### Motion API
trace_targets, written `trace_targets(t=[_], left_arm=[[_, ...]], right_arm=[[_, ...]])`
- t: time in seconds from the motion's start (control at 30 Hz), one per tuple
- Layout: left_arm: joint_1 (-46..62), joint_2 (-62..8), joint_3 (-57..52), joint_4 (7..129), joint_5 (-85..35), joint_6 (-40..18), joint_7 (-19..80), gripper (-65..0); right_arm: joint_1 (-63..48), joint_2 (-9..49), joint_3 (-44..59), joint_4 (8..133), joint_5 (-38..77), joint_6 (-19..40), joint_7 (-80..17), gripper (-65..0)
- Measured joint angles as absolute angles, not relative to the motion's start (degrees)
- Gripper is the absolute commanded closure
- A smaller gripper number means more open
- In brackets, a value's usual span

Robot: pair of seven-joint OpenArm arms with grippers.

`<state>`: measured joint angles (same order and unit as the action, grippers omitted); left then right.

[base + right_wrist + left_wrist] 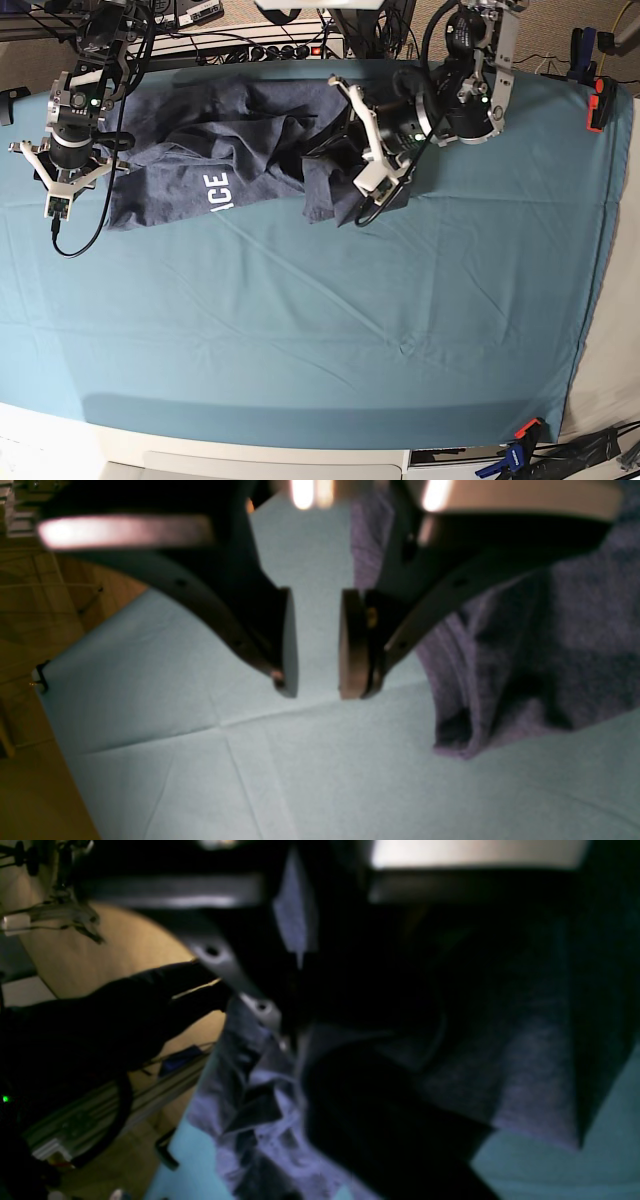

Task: Fold the T-shirt properly
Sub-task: 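Lower the hem end onto the shirt middle and open the left gripper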

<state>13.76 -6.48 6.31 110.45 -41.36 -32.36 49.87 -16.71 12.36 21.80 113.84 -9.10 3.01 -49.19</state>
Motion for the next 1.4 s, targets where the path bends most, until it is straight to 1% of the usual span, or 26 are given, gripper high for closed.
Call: trace_targets(t=[0.13, 0.27, 0.47, 0.67, 1.0, 1.4], left_arm=[[13.8, -6.2, 8.9, 110.4, -38.3, -32.3, 48.9, 0.0], [13.6, -6.0, 12.5, 110.4, -34.2, -30.4, 47.3, 0.0], [12.4, -5.6, 14.3, 108.8, -31.6, -30.4, 46.1, 0.0], [9.4, -4.7, 14.5, 102.5, -32.2, -30.4, 46.0, 0.0], [8.7, -3.6, 14.5, 102.3, -33.2, -30.4, 46.2, 0.0], [8.7, -3.0, 17.7, 102.3, -31.9, -30.4, 46.2, 0.0]], right_arm=[[-16.7, 12.4, 21.8, 113.8, -9.1, 3.0, -49.2, -15.7], [-16.7, 12.4, 21.8, 113.8, -9.1, 3.0, -49.2, -15.7], [-16.7, 12.4, 21.8, 113.8, -9.1, 3.0, -49.2, -15.7], [-16.7, 12.4, 21.8, 113.8, -9.0, 3.0, -49.2, -15.7], [-16.7, 12.4, 21.8, 113.8, -9.0, 3.0, -49.2, -15.7], [-16.7, 12.4, 21.8, 113.8, -9.0, 3.0, -49.2, -15.7]])
